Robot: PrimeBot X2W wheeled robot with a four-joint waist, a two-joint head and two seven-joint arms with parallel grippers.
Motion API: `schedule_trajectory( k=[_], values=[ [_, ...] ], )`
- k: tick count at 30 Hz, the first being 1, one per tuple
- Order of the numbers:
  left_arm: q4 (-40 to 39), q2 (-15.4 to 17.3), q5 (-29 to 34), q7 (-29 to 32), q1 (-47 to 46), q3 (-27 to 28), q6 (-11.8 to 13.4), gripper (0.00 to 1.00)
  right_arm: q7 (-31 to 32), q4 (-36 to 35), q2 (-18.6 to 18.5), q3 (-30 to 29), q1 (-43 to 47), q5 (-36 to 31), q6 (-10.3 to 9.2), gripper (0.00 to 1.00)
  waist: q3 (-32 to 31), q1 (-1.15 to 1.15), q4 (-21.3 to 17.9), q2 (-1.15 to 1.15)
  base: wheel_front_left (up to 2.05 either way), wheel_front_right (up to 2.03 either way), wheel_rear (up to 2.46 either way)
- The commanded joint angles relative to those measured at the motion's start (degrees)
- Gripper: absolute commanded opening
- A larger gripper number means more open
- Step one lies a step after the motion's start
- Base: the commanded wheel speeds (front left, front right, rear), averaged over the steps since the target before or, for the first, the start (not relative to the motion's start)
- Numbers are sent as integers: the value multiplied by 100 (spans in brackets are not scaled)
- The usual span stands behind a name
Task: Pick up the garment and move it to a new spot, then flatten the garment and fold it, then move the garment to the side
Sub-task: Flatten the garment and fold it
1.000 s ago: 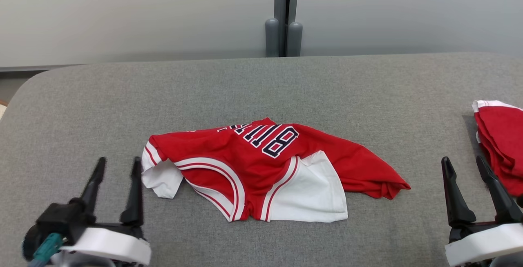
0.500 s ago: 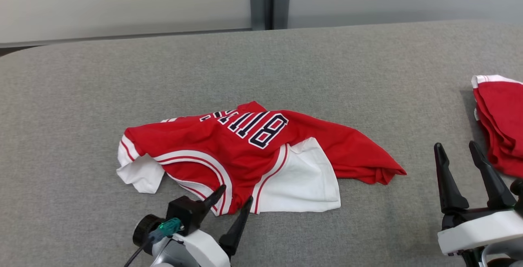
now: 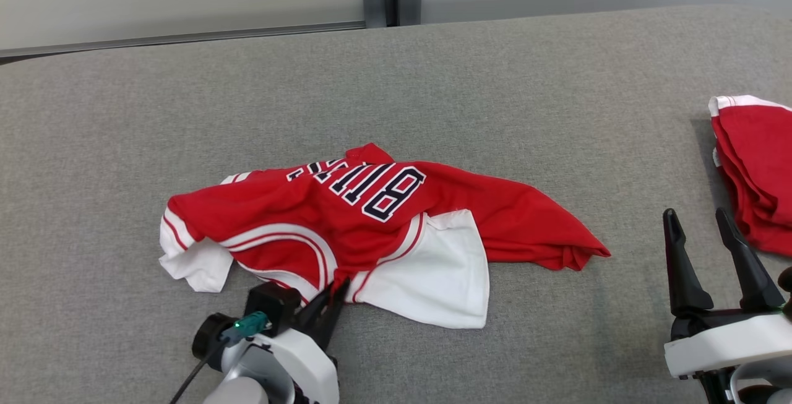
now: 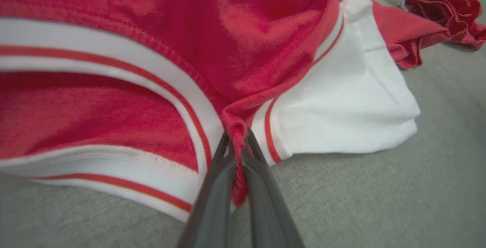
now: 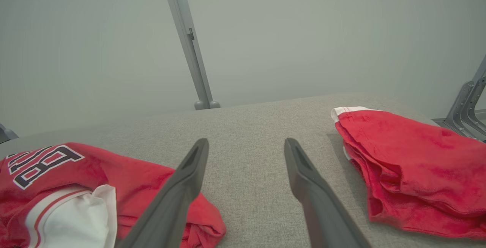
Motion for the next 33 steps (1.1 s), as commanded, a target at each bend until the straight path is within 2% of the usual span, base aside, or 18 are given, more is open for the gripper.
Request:
schedule_trajectory(
  k=[1, 6, 14, 16, 20, 21, 22, 29, 33],
  values=[
    [-104, 121, -20, -115, -57, 99, 0, 0, -62, 20, -11, -38, -16, 17, -1, 100, -29, 0, 52, 0, 0, 0, 0],
    [-654, 457, -96, -196, 90, 356, 136, 0, -55, 38, -13, -170, 52, 27, 0, 100, -145, 0, 226, 0, 0, 0, 0],
    [-1686, 1302, -312, 356, 518, 838, 544, 0, -60, 37, 1, -289, 123, 55, -1, 100, -268, 0, 458, 0, 0, 0, 0],
    [-1889, 1437, -312, 486, 567, 901, 614, 0, -68, 30, 13, -288, 95, 48, -1, 100, -251, 0, 474, 0, 0, 0, 0],
    [-2042, 1460, -418, 616, 643, 915, 626, 0, -78, 25, 24, -250, 37, 49, -1, 100, -218, 0, 457, 0, 0, 0, 0],
    [-2060, 1406, -499, 616, 666, 935, 622, 38, -80, 22, 27, -231, 21, 53, 0, 100, -202, 0, 442, 0, 0, 0, 0],
    [-2070, 1403, -469, 611, 669, 926, 654, 100, -84, 19, 28, -226, 16, 57, -1, 100, -193, 0, 430, 0, 0, 0, 0],
    [-2262, 1123, -619, -313, 713, 1336, 830, 100, -81, 4, 11, -247, 56, 59, -1, 100, -203, 0, 369, 0, 0, 0, 0],
    [-2470, 1010, -457, -768, 652, 1616, 963, 100, -43, -22, -21, -274, 54, 19, -1, 100, -271, 0, 364, 0, 0, 0, 0]
  ],
)
